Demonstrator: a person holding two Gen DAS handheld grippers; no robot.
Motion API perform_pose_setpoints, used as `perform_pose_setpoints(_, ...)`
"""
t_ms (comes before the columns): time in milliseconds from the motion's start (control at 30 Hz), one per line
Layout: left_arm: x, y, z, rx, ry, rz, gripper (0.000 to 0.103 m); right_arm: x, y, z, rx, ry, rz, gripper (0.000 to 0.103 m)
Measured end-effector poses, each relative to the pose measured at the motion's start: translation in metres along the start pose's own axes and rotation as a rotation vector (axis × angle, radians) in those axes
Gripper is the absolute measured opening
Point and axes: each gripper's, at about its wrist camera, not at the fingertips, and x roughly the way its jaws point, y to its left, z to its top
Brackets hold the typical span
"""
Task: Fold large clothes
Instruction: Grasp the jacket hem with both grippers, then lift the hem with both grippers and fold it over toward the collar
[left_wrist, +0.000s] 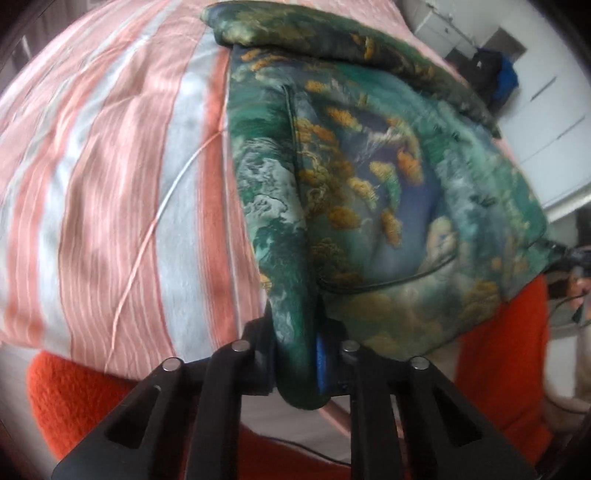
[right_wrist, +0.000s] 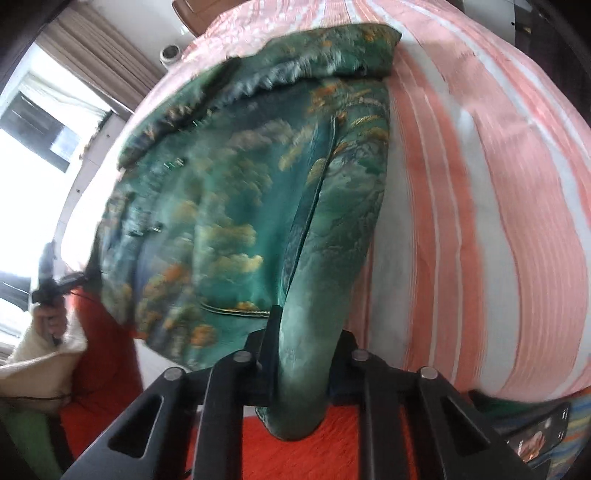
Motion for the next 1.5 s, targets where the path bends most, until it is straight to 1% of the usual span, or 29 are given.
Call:
perform_pose_setpoints(133, -0.023, 0.011, 0.010, -0.041, -0.014, -0.083, 0.010, -0.010, -0.005, -0.001, 0.061, 0.023, 0.048, 0.016)
perform_pose_setpoints(167, -0.029, 0.016, 0.021, -0.051, -0.027, -0.116, 0.009, -0.011, -0.008, 0.003, 0.076, 0.023, 0.067, 0.015)
perform_pose_setpoints(200, -0.044, 0.019, 0.035, -0.057, -0.053, -0.154, 0.009, -0.017, -0.011, 0.010, 0.103, 0.008, 0.127, 0.015)
perform_pose_setpoints(267, -0.071, 0.025, 0.058, -0.055, -0.098, -0.190, 0.009, -0.031, -0.014, 0.028, 0.126, -0.038, 0.197, 0.014)
perform_pose_setpoints(333, -0.097, 0.022, 0.101, -0.030, -0.167, -0.198, 0.009, -0.054, -0.018, 0.065, 0.132, -0.119, 0.245, 0.014)
perform_pose_setpoints(367, -0.104, 0.015, 0.120, -0.017, -0.198, -0.190, 0.009, -0.062, -0.019, 0.084, 0.129, -0.152, 0.247, 0.014)
perform_pose_setpoints(433, -0.118, 0.005, 0.183, -0.005, -0.293, -0.157, 0.010, -0.074, -0.025, 0.135, 0.120, -0.220, 0.227, 0.014)
perform_pose_setpoints(500, -0.115, 0.000, 0.238, -0.025, -0.350, -0.125, 0.021, -0.073, -0.028, 0.186, 0.131, -0.291, 0.202, 0.014)
perform_pose_setpoints(533, -0.105, -0.001, 0.272, -0.031, -0.347, -0.097, 0.030, -0.067, -0.032, 0.218, 0.165, -0.348, 0.192, 0.016)
perform_pose_setpoints(600, -0.088, 0.009, 0.311, -0.107, -0.332, -0.017, 0.078, -0.053, -0.040, 0.259, 0.232, -0.416, 0.194, 0.038)
perform_pose_setpoints(633, -0.084, 0.012, 0.315, -0.141, -0.344, 0.002, 0.083, -0.046, -0.044, 0.273, 0.256, -0.431, 0.197, 0.075)
perform_pose_setpoints(667, -0.084, 0.019, 0.316, -0.173, -0.361, 0.004, 0.086, -0.039, -0.048, 0.287, 0.289, -0.457, 0.170, 0.094)
perform_pose_setpoints(700, -0.087, 0.030, 0.313, -0.184, -0.377, -0.034, 0.090, -0.038, -0.048, 0.290, 0.302, -0.485, 0.131, 0.102)
perform_pose_setpoints(733, -0.085, 0.034, 0.309, -0.182, -0.384, -0.053, 0.093, -0.039, -0.049, 0.291, 0.296, -0.511, 0.115, 0.102)
perform_pose_setpoints(767, -0.084, 0.042, 0.304, -0.178, -0.394, -0.053, 0.097, -0.040, -0.050, 0.292, 0.281, -0.519, 0.118, 0.102)
perform_pose_setpoints(833, -0.072, 0.053, 0.293, -0.163, -0.396, -0.015, 0.098, -0.039, -0.048, 0.289, 0.240, -0.500, 0.049, 0.102)
perform_pose_setpoints(933, -0.026, 0.050, 0.301, -0.160, -0.315, 0.013, 0.097, -0.016, -0.041, 0.287, 0.138, -0.405, -0.050, 0.102)
perform_pose_setpoints(1033, 0.003, 0.033, 0.304, -0.120, -0.296, 0.031, 0.093, 0.023, -0.034, 0.294, 0.096, -0.326, -0.178, 0.102)
perform_pose_setpoints(1067, 0.013, 0.026, 0.306, -0.094, -0.283, 0.043, 0.086, 0.035, -0.033, 0.298, 0.096, -0.324, -0.204, 0.101)
perform_pose_setpoints(1100, 0.027, 0.018, 0.308, -0.066, -0.251, 0.073, 0.063, 0.046, -0.033, 0.301, 0.099, -0.320, -0.220, 0.097)
perform_pose_setpoints(1133, 0.039, 0.015, 0.308, -0.056, -0.222, 0.115, 0.042, 0.054, -0.035, 0.301, 0.105, -0.307, -0.223, 0.070)
perform_pose_setpoints(1167, 0.046, 0.014, 0.309, -0.055, -0.207, 0.173, 0.012, 0.063, -0.037, 0.301, 0.120, -0.288, -0.223, 0.040)
perform_pose_setpoints(1200, 0.042, 0.011, 0.307, -0.056, -0.223, 0.186, 0.010, 0.067, -0.034, 0.299, 0.121, -0.281, -0.255, 0.027)
perform_pose_setpoints(1233, 0.032, 0.007, 0.306, -0.051, -0.261, 0.192, 0.009, 0.065, -0.029, 0.298, 0.101, -0.289, -0.278, 0.020)
perform_pose_setpoints(1267, 0.021, 0.003, 0.304, -0.043, -0.297, 0.197, 0.008, 0.059, -0.019, 0.298, 0.052, -0.308, -0.311, 0.017)
perform_pose_setpoints(1333, -0.013, -0.007, 0.305, -0.022, -0.396, 0.183, 0.008, 0.034, 0.013, 0.296, -0.108, -0.391, -0.400, 0.016)
perform_pose_setpoints(1367, -0.027, -0.013, 0.309, -0.006, -0.437, 0.183, 0.008, 0.025, 0.023, 0.296, -0.145, -0.419, -0.415, 0.016)
perform_pose_setpoints(1400, -0.043, -0.024, 0.314, 0.027, -0.494, 0.205, 0.008, 0.010, 0.037, 0.297, -0.189, -0.467, -0.432, 0.016)
perform_pose_setpoints(1500, -0.063, -0.046, 0.331, 0.091, -0.627, 0.293, 0.008, -0.020, 0.065, 0.311, -0.258, -0.603, -0.460, 0.016)
